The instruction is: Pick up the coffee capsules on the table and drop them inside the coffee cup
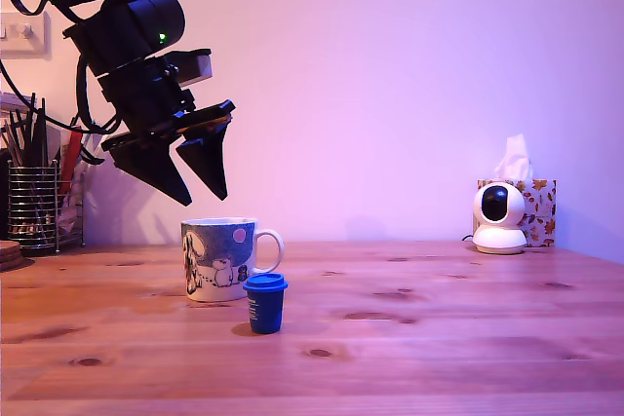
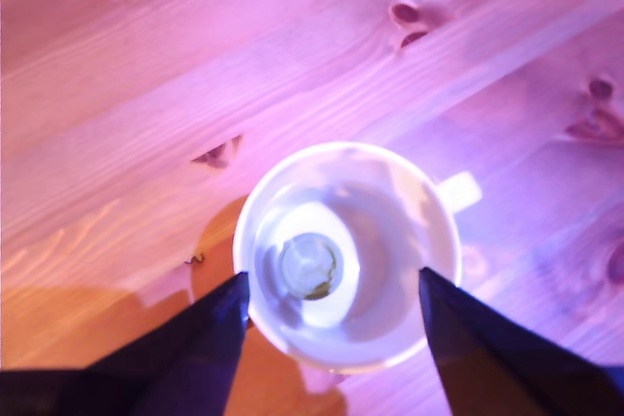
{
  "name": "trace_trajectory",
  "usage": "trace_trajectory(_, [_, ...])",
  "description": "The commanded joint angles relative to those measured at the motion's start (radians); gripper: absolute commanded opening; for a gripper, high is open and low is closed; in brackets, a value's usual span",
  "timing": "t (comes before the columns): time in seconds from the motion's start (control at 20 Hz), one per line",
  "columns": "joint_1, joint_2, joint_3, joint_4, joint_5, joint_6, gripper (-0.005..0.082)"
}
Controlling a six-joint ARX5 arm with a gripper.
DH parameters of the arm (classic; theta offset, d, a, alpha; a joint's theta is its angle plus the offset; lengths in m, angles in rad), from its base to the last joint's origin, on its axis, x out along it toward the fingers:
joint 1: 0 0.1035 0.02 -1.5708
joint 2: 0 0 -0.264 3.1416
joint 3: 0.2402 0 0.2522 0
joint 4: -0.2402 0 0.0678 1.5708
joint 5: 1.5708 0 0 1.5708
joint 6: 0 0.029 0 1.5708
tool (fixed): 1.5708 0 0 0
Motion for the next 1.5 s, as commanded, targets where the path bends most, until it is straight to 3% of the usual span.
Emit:
trace_trajectory(0.0, [-0.002,0.029,0.026,0.003,0.002,0.019,0.0391])
trace_trajectory(0.2, [-0.002,0.022,0.042,-0.009,0.003,0.026,0.0080])
trace_trajectory(0.3, [-0.002,0.018,0.042,-0.023,0.005,0.026,-0.0013])
trace_trajectory(0.45, [-0.002,0.015,0.042,-0.045,0.014,0.052,-0.0020])
trace_trajectory(0.8, [-0.002,-0.037,0.042,-0.013,0.130,0.063,-0.0020])
trace_trajectory(1.25, [-0.003,-0.183,0.042,0.047,0.128,0.074,-0.0020])
trace_trajectory(1.45, [-0.003,-0.240,0.034,0.033,0.159,0.074,-0.0020])
